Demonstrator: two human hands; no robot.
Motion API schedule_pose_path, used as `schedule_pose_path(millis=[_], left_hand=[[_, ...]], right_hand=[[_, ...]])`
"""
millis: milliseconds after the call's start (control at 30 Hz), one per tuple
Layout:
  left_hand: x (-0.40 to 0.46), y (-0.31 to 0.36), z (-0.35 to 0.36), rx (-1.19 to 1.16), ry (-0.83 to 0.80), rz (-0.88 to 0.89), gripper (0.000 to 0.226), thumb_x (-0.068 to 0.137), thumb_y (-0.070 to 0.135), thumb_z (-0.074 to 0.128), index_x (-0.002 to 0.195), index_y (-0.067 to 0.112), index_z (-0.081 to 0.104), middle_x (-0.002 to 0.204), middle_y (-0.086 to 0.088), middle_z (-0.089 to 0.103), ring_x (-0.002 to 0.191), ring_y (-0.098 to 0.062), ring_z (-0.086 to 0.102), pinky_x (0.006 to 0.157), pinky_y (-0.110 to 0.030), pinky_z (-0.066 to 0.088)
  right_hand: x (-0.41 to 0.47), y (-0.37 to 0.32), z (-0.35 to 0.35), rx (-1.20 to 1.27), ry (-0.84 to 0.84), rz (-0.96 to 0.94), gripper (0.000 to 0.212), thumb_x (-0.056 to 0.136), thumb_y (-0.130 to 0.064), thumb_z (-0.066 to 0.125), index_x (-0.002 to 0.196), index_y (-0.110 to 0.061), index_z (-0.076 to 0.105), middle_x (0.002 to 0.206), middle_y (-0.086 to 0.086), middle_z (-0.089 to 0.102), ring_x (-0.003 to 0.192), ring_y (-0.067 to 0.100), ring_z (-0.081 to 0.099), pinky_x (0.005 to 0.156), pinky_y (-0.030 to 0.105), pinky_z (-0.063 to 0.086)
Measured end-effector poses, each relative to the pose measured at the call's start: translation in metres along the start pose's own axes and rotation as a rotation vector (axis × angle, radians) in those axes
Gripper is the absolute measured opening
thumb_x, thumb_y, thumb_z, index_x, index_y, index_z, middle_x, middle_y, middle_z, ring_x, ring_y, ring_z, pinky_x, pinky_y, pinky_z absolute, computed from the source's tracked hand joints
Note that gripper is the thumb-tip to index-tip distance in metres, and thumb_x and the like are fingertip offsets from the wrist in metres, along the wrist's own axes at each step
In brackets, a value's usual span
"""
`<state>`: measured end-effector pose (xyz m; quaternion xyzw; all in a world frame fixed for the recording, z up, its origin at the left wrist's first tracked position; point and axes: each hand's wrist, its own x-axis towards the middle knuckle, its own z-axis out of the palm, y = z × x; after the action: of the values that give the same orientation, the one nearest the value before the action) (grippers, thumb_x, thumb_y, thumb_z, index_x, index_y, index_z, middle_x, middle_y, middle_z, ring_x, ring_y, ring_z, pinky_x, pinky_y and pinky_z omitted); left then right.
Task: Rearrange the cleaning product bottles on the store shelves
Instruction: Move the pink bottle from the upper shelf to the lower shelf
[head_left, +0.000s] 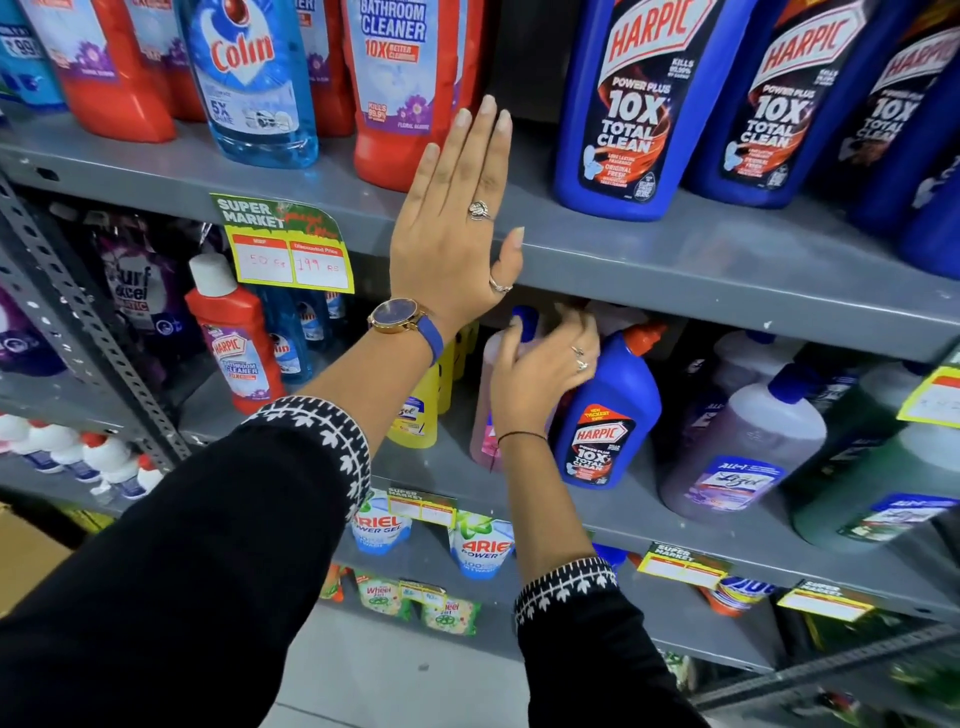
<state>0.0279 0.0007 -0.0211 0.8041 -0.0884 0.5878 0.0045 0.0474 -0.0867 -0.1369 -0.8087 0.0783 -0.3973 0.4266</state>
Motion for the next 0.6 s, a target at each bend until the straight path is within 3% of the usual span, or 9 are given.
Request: schedule_pose_path(millis=[67,133,233,333,400,500,600], left_hand=[[0.000,0.000,0.000,0.003,-0.002,-0.001,0.061,0.091,0.031,0.037,0.142,-0.004,0.035,0.146,-0.019,0.039,0.137,-0.030,0.032,0.115,-0.039,0.021],[0.000,0.000,0.000,0.006,-0.004,-0.002,0.062,0.091,0.030,0.039,0.142,-0.004,0.034,0.146,-0.019,0.038,0.137,-0.030,0.032,0.115,-0.038,0.020],[0.000,0.000,-0.001,0.016,-0.006,-0.005,0.062,0.090,0.030,0.041,0.142,-0.003,0.033,0.147,-0.018,0.037,0.138,-0.030,0.031,0.115,-0.038,0.018],[-0.001,0.000,-0.001,0.022,-0.013,-0.004,0.063,0.089,0.029,0.042,0.142,-0.003,0.033,0.147,-0.018,0.037,0.138,-0.030,0.031,0.115,-0.038,0.018],[0.000,0.000,-0.001,0.022,-0.011,-0.003,0.063,0.089,0.028,0.043,0.142,-0.003,0.034,0.147,-0.018,0.037,0.137,-0.030,0.031,0.115,-0.038,0.018],[-0.001,0.001,-0.002,0.023,-0.003,-0.002,0.062,0.089,0.028,0.043,0.142,-0.002,0.034,0.147,-0.018,0.038,0.137,-0.030,0.032,0.115,-0.038,0.018],[0.000,0.000,-0.002,0.024,-0.002,0.002,0.062,0.088,0.027,0.043,0.142,-0.002,0.035,0.147,-0.018,0.038,0.137,-0.029,0.032,0.115,-0.038,0.018]], right_hand=[[0.011,0.008,-0.010,0.001,0.109,0.019,0.058,0.079,-0.032,0.067,0.120,0.005,0.050,0.134,0.026,0.047,0.126,0.042,0.041,0.105,0.047,0.023],[0.030,0.018,-0.021,0.009,0.166,0.165,0.073,0.077,-0.037,0.069,0.129,0.007,0.043,0.142,0.026,0.039,0.131,0.043,0.036,0.108,0.047,0.018],[0.058,0.038,-0.033,-0.005,0.113,0.383,0.094,0.069,-0.043,0.075,0.137,0.007,0.033,0.145,0.022,0.037,0.138,0.038,0.029,0.116,0.046,0.009],[0.070,0.048,-0.035,-0.048,-0.003,0.480,0.078,0.066,-0.053,0.075,0.119,0.000,0.052,0.118,0.022,0.063,0.121,0.035,0.053,0.116,0.051,0.011],[0.069,0.049,-0.034,-0.085,-0.061,0.469,0.063,0.070,-0.052,0.069,0.109,-0.002,0.061,0.106,0.023,0.069,0.110,0.037,0.060,0.114,0.047,0.020],[0.069,0.050,-0.040,0.034,-0.036,0.475,0.042,0.069,-0.042,0.063,0.092,-0.007,0.066,0.091,0.020,0.071,0.094,0.040,0.063,0.089,0.044,0.048],[0.068,0.051,-0.048,0.070,-0.065,0.478,0.034,0.069,-0.039,0.063,0.089,-0.011,0.066,0.091,0.018,0.071,0.089,0.039,0.063,0.073,0.035,0.049]])
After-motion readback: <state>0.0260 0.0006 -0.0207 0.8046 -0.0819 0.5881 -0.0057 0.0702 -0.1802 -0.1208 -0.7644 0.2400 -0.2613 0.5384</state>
